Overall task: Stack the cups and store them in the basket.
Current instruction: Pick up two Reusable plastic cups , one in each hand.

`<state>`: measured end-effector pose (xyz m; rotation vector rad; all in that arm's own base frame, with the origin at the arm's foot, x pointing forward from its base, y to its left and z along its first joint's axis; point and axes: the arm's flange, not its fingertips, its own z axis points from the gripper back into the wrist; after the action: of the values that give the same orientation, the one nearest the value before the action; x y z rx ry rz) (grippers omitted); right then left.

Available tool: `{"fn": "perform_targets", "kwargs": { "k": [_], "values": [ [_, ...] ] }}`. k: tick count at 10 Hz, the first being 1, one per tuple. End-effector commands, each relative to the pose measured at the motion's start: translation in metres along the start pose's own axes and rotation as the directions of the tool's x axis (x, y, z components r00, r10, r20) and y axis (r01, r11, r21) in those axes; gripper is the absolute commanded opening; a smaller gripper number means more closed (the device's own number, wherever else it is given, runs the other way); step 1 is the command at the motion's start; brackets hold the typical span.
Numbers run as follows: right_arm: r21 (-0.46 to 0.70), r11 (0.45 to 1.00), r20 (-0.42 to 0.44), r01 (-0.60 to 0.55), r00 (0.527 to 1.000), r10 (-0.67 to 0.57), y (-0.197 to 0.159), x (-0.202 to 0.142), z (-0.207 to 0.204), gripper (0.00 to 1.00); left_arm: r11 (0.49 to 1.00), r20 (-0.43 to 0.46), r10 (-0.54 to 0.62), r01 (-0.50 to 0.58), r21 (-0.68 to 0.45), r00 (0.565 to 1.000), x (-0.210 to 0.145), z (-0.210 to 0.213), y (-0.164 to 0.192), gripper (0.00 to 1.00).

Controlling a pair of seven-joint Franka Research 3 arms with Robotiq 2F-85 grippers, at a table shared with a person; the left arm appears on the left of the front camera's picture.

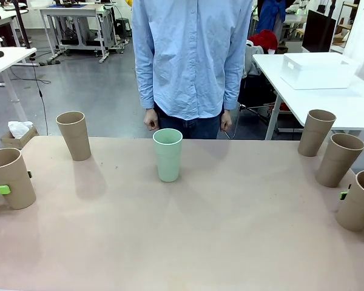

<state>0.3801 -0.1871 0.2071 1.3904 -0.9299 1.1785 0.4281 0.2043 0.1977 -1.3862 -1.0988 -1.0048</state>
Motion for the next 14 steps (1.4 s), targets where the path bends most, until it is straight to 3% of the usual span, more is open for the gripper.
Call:
{"fn": "perform_targets", "kwargs": {
  "k": [1, 2, 3, 4, 5, 6, 7, 8, 14],
  "values": [
    [0.020, 0.999, 0.019, -0.046, 0.999, 0.045, 0.0059, -0.0026, -0.0015, 1.00, 1.000, -0.010, -0.006, 0.006, 0.008, 1.000, 0.0029, -0.0064, -0.0062, 1.00],
    [0.031, 0.998, 0.022, -0.057, 0.998, 0.057, 0.0050, -0.0032, -0.0012, 0.93, 1.000, -0.014, -0.013, 0.013, 0.005, 1.000, 0.0025, -0.0063, -0.0065, 1.00],
    [0.033, 0.998, 0.025, -0.062, 0.998, 0.061, 0.0044, -0.0034, -0.0006, 0.80, 1.000, -0.014, -0.013, 0.014, 0.006, 1.000, 0.0023, -0.0063, -0.0070, 0.81],
    [0.032, 0.997, 0.028, -0.066, 0.997, 0.065, 0.0034, -0.0043, 0.0002, 0.73, 1.000, -0.016, -0.012, 0.012, 0.007, 1.000, 0.0015, -0.0064, -0.0078, 0.81],
    [0.028, 0.997, 0.032, -0.069, 0.997, 0.068, 0.0024, -0.0049, 0.0009, 0.60, 1.000, -0.016, -0.011, 0.011, 0.009, 1.000, 0.0015, -0.0064, -0.0081, 0.63],
    [0.029, 0.997, 0.035, -0.069, 0.997, 0.068, 0.0019, -0.0060, 0.0025, 0.53, 1.000, -0.021, -0.012, 0.012, 0.010, 1.000, 0.0015, -0.0067, -0.0082, 0.76],
    [0.030, 0.997, 0.039, -0.077, 0.996, 0.076, 0.0021, -0.0060, 0.0041, 0.40, 1.000, -0.017, -0.016, 0.017, 0.011, 1.000, 0.0019, -0.0066, -0.0084, 0.44],
    [0.026, 0.997, 0.066, -0.076, 0.995, 0.074, 0.0040, -0.0040, 0.0056, 0.33, 0.999, 0.004, -0.030, 0.030, 0.022, 1.000, 0.0020, -0.0065, -0.0088, 0.57],
    [0.006, 0.999, 0.043, -0.042, 0.998, 0.041, -0.0039, 0.0031, -0.0017, 0.33, 1.000, -0.003, -0.006, 0.006, 0.000, 1.000, 0.0006, -0.0002, 0.0000, 0.57]
  ]
}}
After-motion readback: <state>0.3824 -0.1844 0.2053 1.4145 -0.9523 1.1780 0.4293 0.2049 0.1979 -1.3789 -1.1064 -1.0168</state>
